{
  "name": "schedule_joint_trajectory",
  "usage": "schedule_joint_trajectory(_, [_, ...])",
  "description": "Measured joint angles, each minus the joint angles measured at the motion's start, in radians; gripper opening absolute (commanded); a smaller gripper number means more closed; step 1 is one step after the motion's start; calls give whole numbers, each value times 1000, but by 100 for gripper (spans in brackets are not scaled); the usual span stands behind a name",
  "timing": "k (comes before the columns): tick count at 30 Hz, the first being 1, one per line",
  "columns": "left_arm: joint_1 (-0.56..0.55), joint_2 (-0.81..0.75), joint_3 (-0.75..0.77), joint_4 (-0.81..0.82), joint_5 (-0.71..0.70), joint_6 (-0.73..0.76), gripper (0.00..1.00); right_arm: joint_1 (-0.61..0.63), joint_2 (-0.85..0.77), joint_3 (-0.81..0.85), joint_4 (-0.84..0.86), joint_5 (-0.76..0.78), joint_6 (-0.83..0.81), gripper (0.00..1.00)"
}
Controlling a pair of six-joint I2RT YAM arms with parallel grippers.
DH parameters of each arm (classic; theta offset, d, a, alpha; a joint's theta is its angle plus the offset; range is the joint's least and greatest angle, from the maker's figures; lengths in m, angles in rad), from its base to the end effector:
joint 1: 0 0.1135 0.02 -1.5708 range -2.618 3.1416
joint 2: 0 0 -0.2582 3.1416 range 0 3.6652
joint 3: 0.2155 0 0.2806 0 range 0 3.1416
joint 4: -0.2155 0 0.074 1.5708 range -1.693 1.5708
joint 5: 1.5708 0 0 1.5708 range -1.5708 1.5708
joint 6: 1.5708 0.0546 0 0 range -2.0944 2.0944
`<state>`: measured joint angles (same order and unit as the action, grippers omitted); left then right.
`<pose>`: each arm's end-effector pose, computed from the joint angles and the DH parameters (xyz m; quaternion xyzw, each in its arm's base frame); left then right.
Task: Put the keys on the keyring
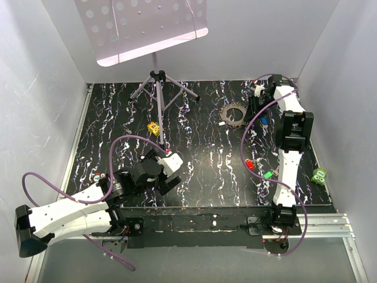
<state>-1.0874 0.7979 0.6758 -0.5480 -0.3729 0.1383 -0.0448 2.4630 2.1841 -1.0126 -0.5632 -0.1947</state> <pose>0.1184 -0.1828 0.2470 0.4429 0.7701 -0.0470 0.4567 0.5349 0.0052 0.1423 -0.1098 0.9457 0.2572 0.1656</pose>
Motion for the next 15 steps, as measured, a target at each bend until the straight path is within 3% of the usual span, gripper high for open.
schedule_joint_trajectory(15, [2,0,0,0,0,0,100,97,0,-8,-9,53,-60,32])
